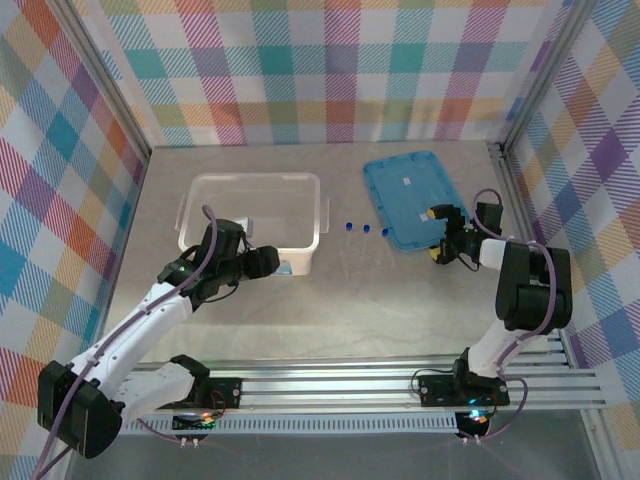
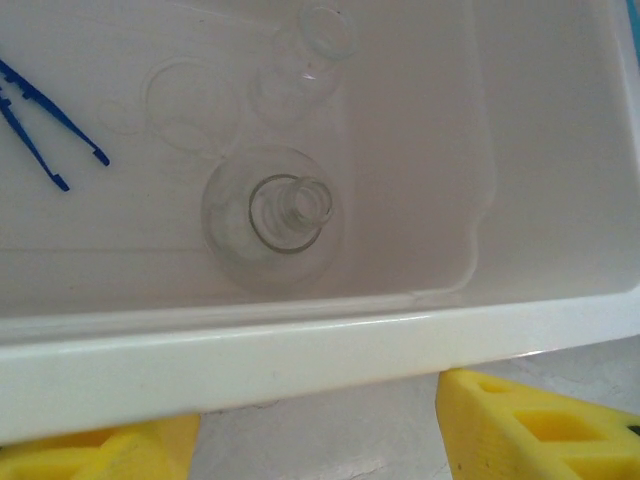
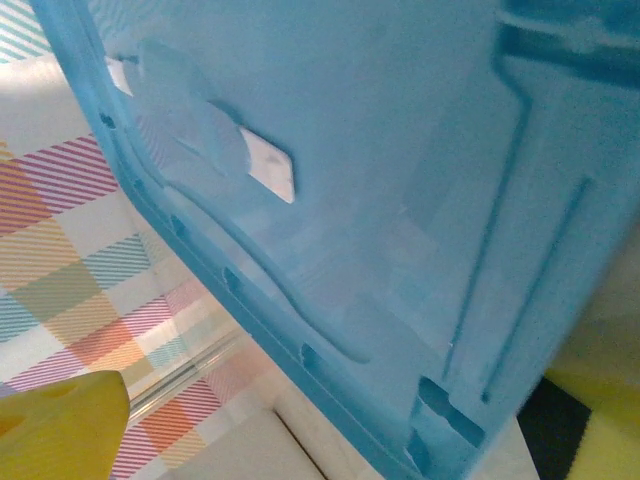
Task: Organize the chemistry lab equipment
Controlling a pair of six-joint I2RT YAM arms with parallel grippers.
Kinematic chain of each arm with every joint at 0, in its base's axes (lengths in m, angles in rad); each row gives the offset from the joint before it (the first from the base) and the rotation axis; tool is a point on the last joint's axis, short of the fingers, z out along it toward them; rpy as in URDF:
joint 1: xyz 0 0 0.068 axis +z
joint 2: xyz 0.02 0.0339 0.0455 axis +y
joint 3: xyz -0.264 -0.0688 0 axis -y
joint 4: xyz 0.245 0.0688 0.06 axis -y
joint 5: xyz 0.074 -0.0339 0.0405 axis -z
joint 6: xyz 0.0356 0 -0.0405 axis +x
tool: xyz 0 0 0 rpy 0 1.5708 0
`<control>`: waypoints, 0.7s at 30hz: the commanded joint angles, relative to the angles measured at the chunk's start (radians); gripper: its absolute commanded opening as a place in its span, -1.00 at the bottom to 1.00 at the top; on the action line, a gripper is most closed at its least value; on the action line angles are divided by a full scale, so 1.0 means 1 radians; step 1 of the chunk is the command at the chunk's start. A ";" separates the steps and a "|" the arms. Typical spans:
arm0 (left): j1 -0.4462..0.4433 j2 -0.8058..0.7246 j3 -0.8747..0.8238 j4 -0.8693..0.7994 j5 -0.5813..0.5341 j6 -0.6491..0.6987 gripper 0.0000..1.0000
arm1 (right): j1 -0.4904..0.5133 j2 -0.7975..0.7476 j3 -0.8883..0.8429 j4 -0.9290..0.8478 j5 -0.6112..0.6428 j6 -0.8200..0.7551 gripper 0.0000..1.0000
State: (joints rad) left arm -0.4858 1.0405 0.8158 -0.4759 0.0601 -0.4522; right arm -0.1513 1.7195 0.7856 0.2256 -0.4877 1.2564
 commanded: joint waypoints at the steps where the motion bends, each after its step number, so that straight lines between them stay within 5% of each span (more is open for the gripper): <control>1: -0.013 0.024 0.038 0.074 0.004 -0.001 0.27 | 0.016 0.078 0.031 0.183 0.056 -0.042 0.99; 21: -0.034 0.018 0.061 0.085 0.028 0.008 0.28 | 0.015 0.146 0.043 0.354 0.057 0.031 0.98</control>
State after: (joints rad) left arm -0.4965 1.0992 0.8349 -0.4168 0.0704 -0.4519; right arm -0.1429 1.8046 0.8062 0.4343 -0.4923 1.3025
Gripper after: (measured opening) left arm 0.641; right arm 0.991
